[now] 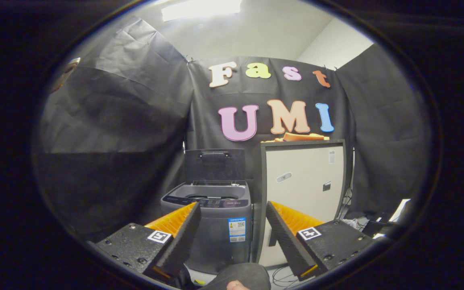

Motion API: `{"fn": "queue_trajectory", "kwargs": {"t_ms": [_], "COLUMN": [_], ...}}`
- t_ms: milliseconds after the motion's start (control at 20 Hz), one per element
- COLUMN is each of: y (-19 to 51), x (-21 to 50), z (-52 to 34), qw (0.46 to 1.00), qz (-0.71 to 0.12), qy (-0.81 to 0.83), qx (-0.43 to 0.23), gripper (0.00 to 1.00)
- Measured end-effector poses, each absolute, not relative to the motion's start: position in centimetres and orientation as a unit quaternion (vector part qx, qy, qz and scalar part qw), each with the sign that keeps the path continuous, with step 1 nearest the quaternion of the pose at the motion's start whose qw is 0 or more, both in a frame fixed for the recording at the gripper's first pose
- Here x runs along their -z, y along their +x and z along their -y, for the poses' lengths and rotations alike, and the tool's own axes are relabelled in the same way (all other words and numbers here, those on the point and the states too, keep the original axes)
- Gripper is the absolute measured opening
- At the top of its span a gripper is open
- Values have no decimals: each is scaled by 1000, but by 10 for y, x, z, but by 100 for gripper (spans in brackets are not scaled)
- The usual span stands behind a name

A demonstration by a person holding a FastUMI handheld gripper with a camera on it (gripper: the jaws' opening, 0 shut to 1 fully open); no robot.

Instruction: Put the clothes into the washing machine and then close the washing machine lid.

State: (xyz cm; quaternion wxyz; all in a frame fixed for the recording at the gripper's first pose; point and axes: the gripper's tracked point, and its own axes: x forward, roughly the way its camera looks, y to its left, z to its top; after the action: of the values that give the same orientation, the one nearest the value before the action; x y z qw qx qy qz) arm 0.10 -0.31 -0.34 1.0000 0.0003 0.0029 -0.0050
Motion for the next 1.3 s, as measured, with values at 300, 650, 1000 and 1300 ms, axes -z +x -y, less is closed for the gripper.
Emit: {"fn": "queue_trajectory", "kwargs": {"t_ms": [300,650,1000,1300], "y": [1,10,41,84], "x": [4,-5,-1,-3], "z": [6,12,20,32], "qw": [1000,1000,1000,1000], "qz": [-5,2,-8,-20], "qy": [-3,-5,-11,-13], "qx": [8,12,11,5], "gripper": [98,98,98,98]}}
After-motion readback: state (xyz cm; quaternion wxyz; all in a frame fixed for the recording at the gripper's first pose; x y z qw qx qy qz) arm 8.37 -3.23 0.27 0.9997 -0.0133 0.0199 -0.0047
